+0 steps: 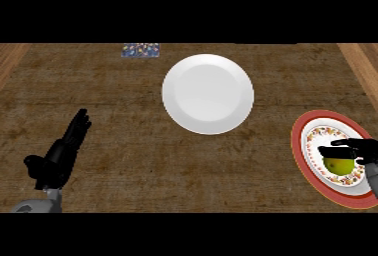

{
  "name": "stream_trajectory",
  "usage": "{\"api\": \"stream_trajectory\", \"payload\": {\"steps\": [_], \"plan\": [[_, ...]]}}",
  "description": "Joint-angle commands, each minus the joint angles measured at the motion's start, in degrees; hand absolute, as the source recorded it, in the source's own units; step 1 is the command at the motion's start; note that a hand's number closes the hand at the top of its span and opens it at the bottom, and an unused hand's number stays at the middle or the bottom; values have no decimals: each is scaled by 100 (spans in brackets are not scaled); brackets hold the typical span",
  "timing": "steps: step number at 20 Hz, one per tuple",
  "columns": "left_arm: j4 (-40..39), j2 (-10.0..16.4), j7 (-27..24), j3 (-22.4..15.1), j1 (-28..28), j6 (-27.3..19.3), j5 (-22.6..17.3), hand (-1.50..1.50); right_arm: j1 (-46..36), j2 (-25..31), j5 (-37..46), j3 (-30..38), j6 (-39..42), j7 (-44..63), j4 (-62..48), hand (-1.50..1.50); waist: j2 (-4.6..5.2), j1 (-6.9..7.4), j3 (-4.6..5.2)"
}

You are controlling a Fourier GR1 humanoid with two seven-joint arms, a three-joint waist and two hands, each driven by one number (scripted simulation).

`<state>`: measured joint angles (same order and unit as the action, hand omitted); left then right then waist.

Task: Pick the pear from the plate and place it in the plate

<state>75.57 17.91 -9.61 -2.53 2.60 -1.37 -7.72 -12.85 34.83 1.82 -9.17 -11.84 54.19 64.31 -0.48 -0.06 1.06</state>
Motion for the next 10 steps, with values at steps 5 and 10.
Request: {"api": "stream_trajectory", "payload": {"steps": [5, 10], "plan": [[41, -66, 134, 78, 105, 55, 78, 0, -48, -409, 683, -125, -345, -312, -120, 150, 48, 17, -105], [246, -3, 259, 74, -68, -23, 108, 0, 433, -762, 2390, -1135, -1857, 1073, 1076, 150, -61, -123, -68]]}}
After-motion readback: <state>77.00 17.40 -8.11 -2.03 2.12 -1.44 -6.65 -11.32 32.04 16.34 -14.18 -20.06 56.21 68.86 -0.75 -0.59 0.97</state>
